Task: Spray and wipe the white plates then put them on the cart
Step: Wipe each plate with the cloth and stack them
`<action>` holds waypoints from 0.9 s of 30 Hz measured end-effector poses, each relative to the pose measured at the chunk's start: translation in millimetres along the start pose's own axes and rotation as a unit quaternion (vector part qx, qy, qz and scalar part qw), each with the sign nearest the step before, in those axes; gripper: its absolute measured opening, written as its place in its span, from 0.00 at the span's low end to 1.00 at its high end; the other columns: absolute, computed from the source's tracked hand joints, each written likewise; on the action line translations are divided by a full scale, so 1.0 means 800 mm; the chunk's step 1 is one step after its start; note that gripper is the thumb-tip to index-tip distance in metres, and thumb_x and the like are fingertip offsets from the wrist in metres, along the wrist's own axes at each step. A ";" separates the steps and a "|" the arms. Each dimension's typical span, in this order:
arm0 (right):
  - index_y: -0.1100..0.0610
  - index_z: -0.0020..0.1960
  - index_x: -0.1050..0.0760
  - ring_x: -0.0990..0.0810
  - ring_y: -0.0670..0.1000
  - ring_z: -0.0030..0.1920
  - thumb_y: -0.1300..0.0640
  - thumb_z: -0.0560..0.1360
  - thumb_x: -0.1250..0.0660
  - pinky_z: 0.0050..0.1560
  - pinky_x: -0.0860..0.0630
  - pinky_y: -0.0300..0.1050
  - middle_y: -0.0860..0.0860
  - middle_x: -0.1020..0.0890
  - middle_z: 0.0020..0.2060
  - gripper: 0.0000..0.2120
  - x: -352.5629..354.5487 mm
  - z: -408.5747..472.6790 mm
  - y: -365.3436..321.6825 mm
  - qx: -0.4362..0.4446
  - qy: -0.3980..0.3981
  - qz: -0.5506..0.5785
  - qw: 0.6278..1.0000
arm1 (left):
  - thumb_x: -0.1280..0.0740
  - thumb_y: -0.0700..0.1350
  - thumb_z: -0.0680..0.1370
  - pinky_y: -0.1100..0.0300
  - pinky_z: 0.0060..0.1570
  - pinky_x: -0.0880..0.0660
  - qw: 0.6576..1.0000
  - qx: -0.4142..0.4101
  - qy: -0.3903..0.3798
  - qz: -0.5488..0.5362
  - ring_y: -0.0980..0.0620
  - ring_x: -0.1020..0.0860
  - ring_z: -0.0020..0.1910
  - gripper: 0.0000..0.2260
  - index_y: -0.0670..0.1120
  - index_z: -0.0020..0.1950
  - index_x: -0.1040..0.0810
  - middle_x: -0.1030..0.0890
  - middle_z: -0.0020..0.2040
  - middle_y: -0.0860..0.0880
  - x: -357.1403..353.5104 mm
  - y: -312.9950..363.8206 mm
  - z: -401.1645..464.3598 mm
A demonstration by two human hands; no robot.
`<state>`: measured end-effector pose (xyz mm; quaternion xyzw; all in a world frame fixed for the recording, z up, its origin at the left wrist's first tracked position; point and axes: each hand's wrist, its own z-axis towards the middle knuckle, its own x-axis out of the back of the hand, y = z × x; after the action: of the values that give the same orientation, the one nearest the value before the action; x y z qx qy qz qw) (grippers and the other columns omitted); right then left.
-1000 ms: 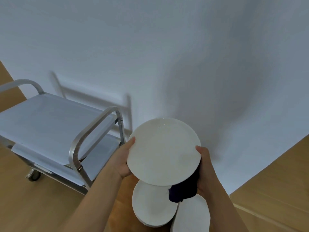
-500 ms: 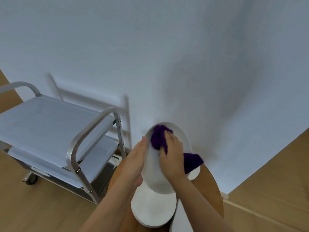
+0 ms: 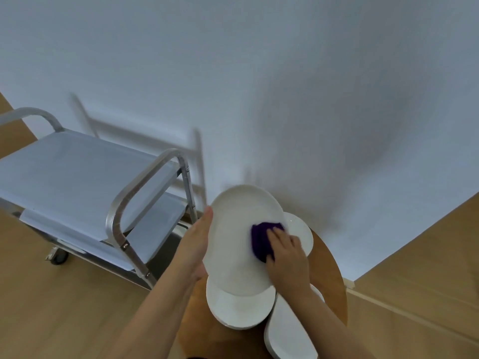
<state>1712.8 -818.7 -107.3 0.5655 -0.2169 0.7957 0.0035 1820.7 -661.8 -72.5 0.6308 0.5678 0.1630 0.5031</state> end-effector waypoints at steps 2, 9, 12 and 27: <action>0.64 0.61 0.23 0.22 0.63 0.52 0.68 0.65 0.28 0.43 0.20 0.52 0.59 0.21 0.57 0.24 -0.004 0.012 0.000 -0.047 0.002 0.020 0.999 | 0.36 0.66 0.67 0.47 0.57 0.23 1.000 0.023 -0.012 -0.005 0.45 0.19 0.54 0.32 0.47 0.63 0.23 0.17 0.54 0.44 -0.001 -0.014 0.000; 0.56 0.70 0.33 0.31 0.56 0.63 0.52 0.73 0.40 0.60 0.30 0.47 0.52 0.29 0.67 0.26 -0.041 0.000 -0.039 -0.004 -0.044 0.120 0.992 | 0.38 0.64 0.75 0.48 0.50 0.21 0.998 0.045 0.039 0.010 0.43 0.18 0.52 0.23 0.48 0.58 0.20 0.15 0.48 0.44 -0.007 -0.045 0.005; 0.54 0.69 0.32 0.29 0.54 0.59 0.50 0.73 0.38 0.53 0.31 0.38 0.50 0.27 0.65 0.25 -0.061 -0.035 -0.045 0.071 -0.126 0.129 0.981 | 0.34 0.61 0.74 0.54 0.32 0.20 0.983 0.094 0.151 -0.050 0.42 0.19 0.46 0.19 0.46 0.51 0.22 0.15 0.37 0.45 0.001 -0.067 0.010; 0.54 0.46 0.24 0.24 0.48 0.40 0.59 0.75 0.38 0.37 0.30 0.35 0.49 0.22 0.38 0.04 -0.084 -0.049 0.080 -0.172 -0.215 0.115 0.954 | 0.44 0.67 0.73 0.49 0.54 0.25 0.972 0.171 0.155 -0.036 0.38 0.23 0.60 0.31 0.48 0.65 0.26 0.21 0.61 0.42 0.025 -0.168 0.043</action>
<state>1685.4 -847.1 -200.3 0.6852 -0.4101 0.6007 -0.0378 1779.0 -680.3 -205.4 0.6532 0.6810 0.1411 0.2994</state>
